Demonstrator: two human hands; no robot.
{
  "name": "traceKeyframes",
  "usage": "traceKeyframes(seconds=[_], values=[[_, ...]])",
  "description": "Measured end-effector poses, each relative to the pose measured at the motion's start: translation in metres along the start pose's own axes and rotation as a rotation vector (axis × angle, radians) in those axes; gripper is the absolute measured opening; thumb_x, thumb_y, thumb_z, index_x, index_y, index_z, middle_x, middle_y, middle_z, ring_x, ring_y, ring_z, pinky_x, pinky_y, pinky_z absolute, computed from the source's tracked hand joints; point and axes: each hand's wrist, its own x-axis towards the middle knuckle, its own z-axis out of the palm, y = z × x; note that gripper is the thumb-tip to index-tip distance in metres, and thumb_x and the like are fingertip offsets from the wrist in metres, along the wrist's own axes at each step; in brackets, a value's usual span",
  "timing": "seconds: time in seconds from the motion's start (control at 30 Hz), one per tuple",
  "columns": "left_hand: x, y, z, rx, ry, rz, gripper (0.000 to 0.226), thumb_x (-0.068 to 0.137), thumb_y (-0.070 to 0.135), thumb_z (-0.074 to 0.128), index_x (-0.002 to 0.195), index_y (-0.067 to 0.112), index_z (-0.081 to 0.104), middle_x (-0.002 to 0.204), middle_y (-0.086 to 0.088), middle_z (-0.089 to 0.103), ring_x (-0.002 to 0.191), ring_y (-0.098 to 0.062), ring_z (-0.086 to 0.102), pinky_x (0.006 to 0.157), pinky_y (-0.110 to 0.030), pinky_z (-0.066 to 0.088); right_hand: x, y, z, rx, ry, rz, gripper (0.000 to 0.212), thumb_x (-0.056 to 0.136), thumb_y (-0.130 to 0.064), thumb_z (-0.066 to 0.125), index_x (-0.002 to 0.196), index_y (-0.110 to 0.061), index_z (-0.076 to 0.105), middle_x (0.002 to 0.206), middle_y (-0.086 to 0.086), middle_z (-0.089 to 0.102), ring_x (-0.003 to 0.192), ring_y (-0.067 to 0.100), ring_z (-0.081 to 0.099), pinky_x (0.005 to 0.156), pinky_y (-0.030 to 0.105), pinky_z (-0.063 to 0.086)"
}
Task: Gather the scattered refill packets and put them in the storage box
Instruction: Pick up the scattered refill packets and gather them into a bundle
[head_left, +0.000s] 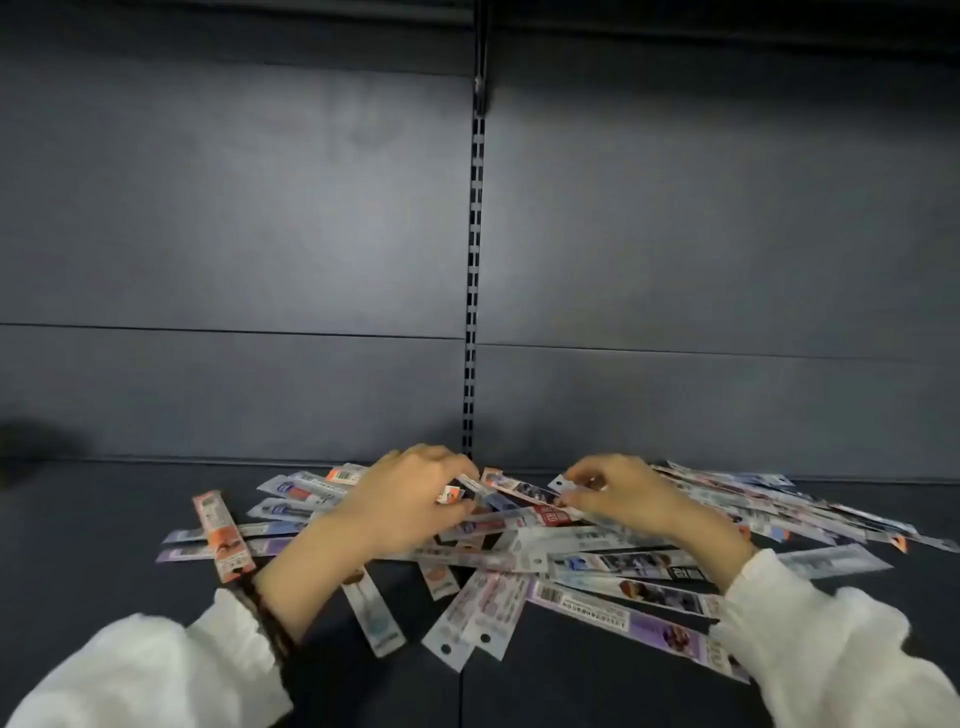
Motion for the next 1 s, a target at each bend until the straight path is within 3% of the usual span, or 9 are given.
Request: traceKeyframes(seconds=[0.1, 0.2, 0.3, 0.43, 0.57, 0.73, 0.83, 1.0], values=[[0.032, -0.006, 0.019, -0.139, -0.063, -0.065, 0.041, 0.091, 0.045, 0.053, 0.129, 0.03, 0.053, 0.133, 0.004, 0.054, 0.121, -0.016, 0.05, 0.099, -0.034, 0.041, 0.024, 0.007, 0.011, -0.095, -0.105, 0.078, 0.053, 0.082, -0.05, 0.064, 0.124, -0.018, 0.061, 0.115, -0.003, 0.063, 0.104, 0.014, 0.06, 0.087, 0.027, 0.046], [0.053, -0.009, 0.038, -0.317, -0.094, -0.161, 0.045, 0.09, 0.048, 0.056, 0.13, 0.029, 0.052, 0.133, 0.005, 0.053, 0.121, -0.014, 0.05, 0.1, -0.035, 0.043, 0.039, 0.015, 0.018, -0.033, -0.081, 0.126, 0.038, 0.082, -0.04, 0.068, 0.113, -0.017, 0.069, 0.088, -0.008, 0.065, 0.081, 0.009, 0.062, 0.07, 0.022, 0.045], [0.065, -0.011, 0.056, -0.408, -0.044, -0.196, 0.046, 0.09, 0.047, 0.056, 0.131, 0.026, 0.052, 0.135, 0.004, 0.053, 0.121, -0.011, 0.05, 0.1, -0.032, 0.043, 0.042, 0.022, 0.015, 0.024, -0.115, 0.117, 0.019, 0.081, -0.029, 0.072, 0.098, -0.022, 0.071, 0.07, -0.016, 0.054, 0.061, -0.001, 0.049, 0.052, 0.014, 0.036], [0.073, -0.003, 0.073, -0.519, 0.06, -0.244, 0.047, 0.09, 0.038, 0.06, 0.133, 0.021, 0.052, 0.132, 0.005, 0.054, 0.118, -0.009, 0.051, 0.093, -0.017, 0.04, 0.036, 0.029, 0.012, 0.076, -0.13, 0.074, 0.007, 0.082, -0.028, 0.072, 0.086, -0.024, 0.067, 0.075, -0.01, 0.061, 0.066, 0.002, 0.053, 0.054, 0.015, 0.038], [0.081, 0.005, 0.069, -0.821, 0.137, -0.358, 0.045, 0.089, 0.033, 0.064, 0.129, 0.014, 0.057, 0.122, 0.007, 0.059, 0.107, -0.007, 0.055, 0.071, -0.001, 0.039, 0.033, 0.023, 0.003, 0.425, 0.009, 0.118, 0.004, 0.086, -0.022, 0.068, 0.084, -0.019, 0.07, 0.087, 0.004, 0.07, 0.077, 0.015, 0.062, 0.067, 0.028, 0.046], [0.084, 0.025, 0.056, -1.177, -0.046, -0.353, 0.048, 0.084, 0.059, 0.053, 0.118, 0.027, 0.066, 0.112, 0.013, 0.068, 0.103, 0.0, 0.061, 0.083, -0.016, 0.043, 0.029, 0.005, 0.01, 0.818, 0.038, 0.096, 0.007, 0.088, -0.018, 0.066, 0.091, -0.017, 0.072, 0.088, 0.006, 0.074, 0.083, 0.022, 0.067, 0.081, 0.042, 0.052], [0.086, 0.034, 0.055, -1.383, 0.013, -0.29, 0.032, 0.092, 0.042, 0.053, 0.111, 0.022, 0.069, 0.105, 0.002, 0.074, 0.101, -0.014, 0.068, 0.092, -0.027, 0.049, 0.028, -0.008, 0.015, 0.963, 0.056, 0.08, 0.008, 0.086, -0.016, 0.068, 0.091, -0.013, 0.073, 0.085, 0.008, 0.075, 0.076, 0.022, 0.069, 0.076, 0.042, 0.054], [0.085, 0.029, 0.059, -1.552, 0.128, -0.368, 0.023, 0.097, 0.022, 0.05, 0.106, 0.011, 0.07, 0.103, -0.013, 0.074, 0.094, -0.026, 0.07, 0.085, -0.031, 0.056, 0.028, -0.023, 0.027, 0.99, 0.055, 0.08, 0.014, 0.084, -0.016, 0.07, 0.098, -0.013, 0.07, 0.096, 0.01, 0.072, 0.079, 0.022, 0.071, 0.066, 0.036, 0.058]])
